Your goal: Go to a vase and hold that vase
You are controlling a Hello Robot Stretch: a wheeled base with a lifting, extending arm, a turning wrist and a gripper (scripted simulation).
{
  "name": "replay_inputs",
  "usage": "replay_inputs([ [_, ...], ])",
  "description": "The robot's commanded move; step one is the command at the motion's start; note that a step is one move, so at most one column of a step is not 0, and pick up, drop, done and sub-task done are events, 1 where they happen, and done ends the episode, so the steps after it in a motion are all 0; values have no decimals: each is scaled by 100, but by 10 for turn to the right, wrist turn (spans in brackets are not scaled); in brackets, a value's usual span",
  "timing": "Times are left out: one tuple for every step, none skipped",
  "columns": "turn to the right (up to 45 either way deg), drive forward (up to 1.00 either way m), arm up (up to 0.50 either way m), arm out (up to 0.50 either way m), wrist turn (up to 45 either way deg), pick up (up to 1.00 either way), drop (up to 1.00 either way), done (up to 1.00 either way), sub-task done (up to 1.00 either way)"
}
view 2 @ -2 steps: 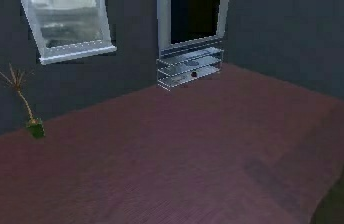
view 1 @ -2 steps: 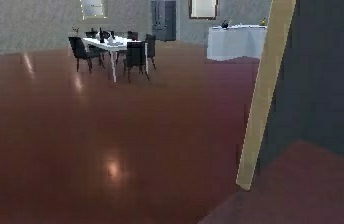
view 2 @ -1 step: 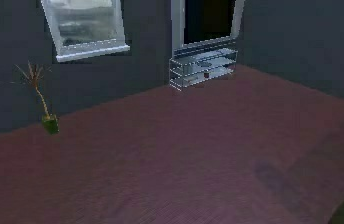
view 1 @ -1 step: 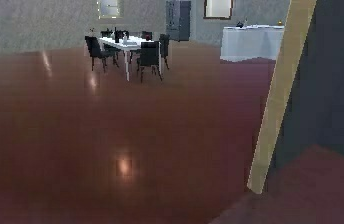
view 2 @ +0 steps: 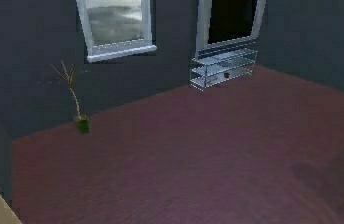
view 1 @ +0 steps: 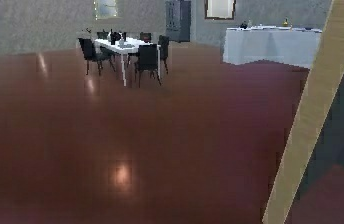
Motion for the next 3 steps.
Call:
replay_inputs([
  [-180,0,0,0,0,0,0,0,0],
  [0,100,0,0,0,0,0,0,0],
  [-30,0,0,0,0,0,0,0,0],
])
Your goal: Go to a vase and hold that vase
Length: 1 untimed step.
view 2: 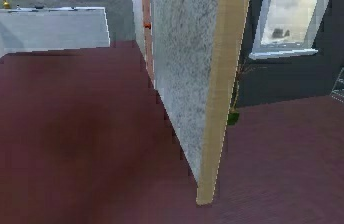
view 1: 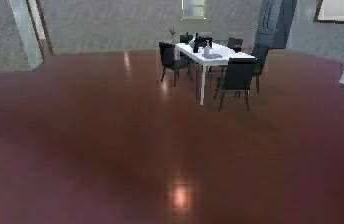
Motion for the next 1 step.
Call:
replay_inputs([
  [0,100,0,0,0,0,0,0,0],
])
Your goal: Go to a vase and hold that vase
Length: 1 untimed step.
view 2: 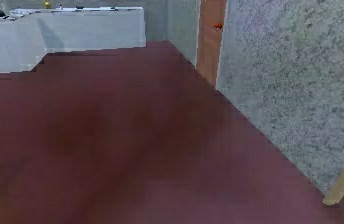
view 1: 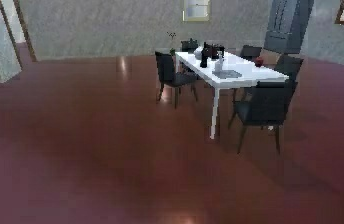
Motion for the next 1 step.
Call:
replay_inputs([
  [0,100,0,0,0,0,0,0,0],
])
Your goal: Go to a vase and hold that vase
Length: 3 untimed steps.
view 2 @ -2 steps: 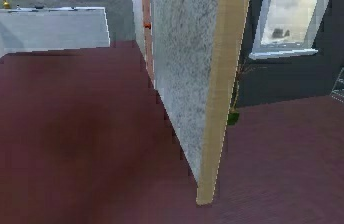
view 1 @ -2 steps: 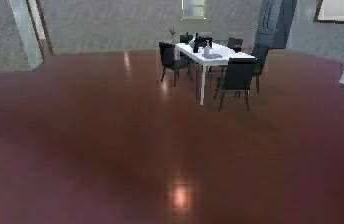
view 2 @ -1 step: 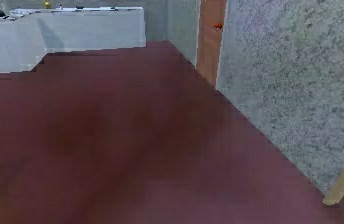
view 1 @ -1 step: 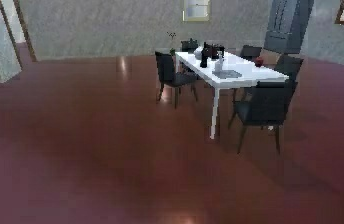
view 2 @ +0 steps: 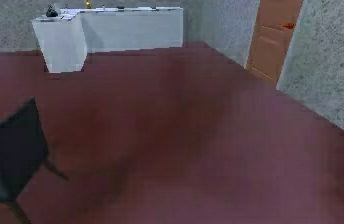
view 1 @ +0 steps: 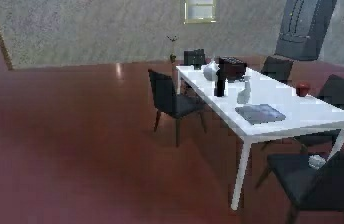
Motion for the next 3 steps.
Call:
replay_inputs([
  [0,100,0,0,0,0,0,0,0],
  [-30,0,0,0,0,0,0,0,0],
  [0,20,0,0,0,0,0,0,0],
])
